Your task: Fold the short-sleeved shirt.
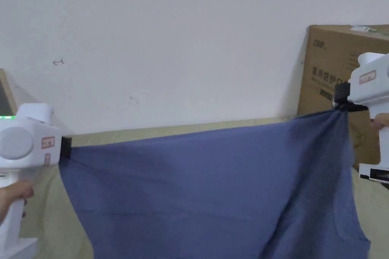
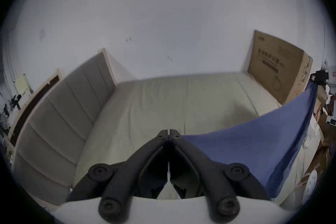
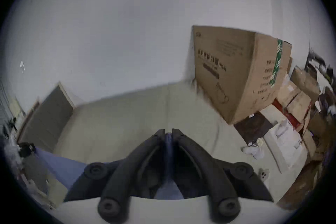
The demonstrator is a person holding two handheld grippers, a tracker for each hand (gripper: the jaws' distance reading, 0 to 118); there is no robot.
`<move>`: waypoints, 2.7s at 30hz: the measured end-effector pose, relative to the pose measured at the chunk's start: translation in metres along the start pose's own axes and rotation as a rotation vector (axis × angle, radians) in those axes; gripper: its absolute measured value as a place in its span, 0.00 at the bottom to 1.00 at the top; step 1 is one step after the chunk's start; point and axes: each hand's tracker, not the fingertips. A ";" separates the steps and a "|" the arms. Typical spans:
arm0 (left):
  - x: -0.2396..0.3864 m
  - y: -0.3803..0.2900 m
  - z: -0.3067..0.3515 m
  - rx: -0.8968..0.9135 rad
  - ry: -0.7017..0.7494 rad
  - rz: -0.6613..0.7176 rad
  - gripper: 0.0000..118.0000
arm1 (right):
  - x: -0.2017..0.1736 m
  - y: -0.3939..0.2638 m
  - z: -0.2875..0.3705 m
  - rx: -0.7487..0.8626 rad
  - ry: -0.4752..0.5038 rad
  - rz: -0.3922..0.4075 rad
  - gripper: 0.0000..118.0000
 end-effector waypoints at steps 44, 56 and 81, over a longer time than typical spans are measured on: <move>0.042 -0.112 -0.342 -0.347 0.205 -0.063 0.00 | -0.011 -0.156 -0.344 -0.547 -0.178 0.079 0.07; 0.002 -0.178 -0.191 -0.299 0.103 -0.013 0.00 | 0.011 -0.226 -0.198 -0.463 -0.150 0.121 0.07; -0.006 -0.382 0.121 -0.347 0.044 0.034 0.00 | 0.060 -0.422 0.103 -0.466 -0.167 0.127 0.09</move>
